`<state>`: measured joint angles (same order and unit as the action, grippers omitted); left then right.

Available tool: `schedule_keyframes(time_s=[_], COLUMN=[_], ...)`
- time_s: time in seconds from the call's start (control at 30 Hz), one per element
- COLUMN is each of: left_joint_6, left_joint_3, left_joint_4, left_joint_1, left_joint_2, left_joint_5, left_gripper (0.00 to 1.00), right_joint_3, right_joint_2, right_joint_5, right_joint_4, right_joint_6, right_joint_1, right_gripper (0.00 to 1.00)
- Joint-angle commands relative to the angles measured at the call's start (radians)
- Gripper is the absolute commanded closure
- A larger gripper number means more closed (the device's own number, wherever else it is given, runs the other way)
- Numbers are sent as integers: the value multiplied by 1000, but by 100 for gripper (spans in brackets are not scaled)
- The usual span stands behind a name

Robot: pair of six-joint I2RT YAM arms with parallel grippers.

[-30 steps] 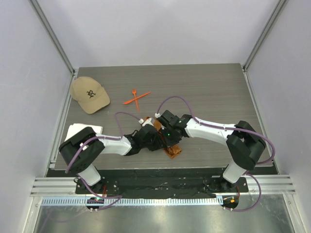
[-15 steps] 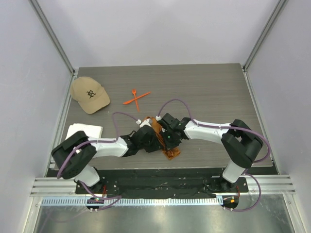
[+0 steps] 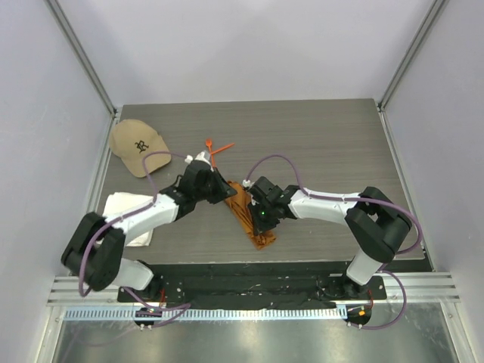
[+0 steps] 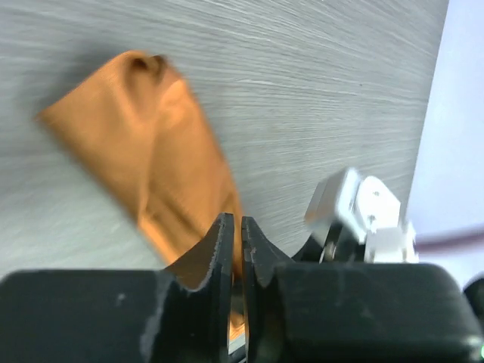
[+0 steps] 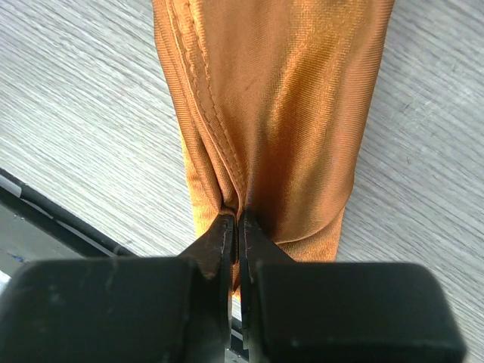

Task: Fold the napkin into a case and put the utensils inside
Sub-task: Smooth out the smaller rectangle-folded napkin at the center of the board.

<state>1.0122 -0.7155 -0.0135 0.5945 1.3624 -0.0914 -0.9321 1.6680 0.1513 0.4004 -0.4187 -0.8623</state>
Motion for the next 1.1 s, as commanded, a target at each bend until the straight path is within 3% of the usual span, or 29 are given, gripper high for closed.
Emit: schedule_keyframes(time_s=[0.0,0.3,0.4,0.5,0.53,0.63,0.77,0.87,1.07], left_joint_6=[-37,-26,-46,-121,-136,-211,-245,-251,-253], left_joint_3=[-93,-93,-76,-84,-82,-84,-49,-39,-42], left_joint_4=[-69,-186,-157,-71,-54,-17,-29,-42,-62], left_joint_1=[-2,-2,-2,-2,-2,-4,-4,-4,-4], left_joint_2=[135,293,302,307,303,305,291,297,308], left_joint_5=[-128,-186,-176,-120,-107,-105,-90,-99,-108], left_gripper=[90,94,95,96,96,96,96,96,96], right_joint_3=[56,82,87,102,105,124,134,119,38], right_joint_2=[21,9,13,-10,-31,-79,-192,-249,-199], right_joint_5=[-7,5,17,62,79,140,276,326,387], right_joint_4=[-11,-26,-26,-37,-37,-34,-28,-21,-24], right_joint_6=[-9,-14,-15,-20,-20,-25,-34,-45,-48], right_joint_1=[-4,5,17,28,32,74,137,177,190], right_gripper=[93,93,92,80,71,61,45,38,36])
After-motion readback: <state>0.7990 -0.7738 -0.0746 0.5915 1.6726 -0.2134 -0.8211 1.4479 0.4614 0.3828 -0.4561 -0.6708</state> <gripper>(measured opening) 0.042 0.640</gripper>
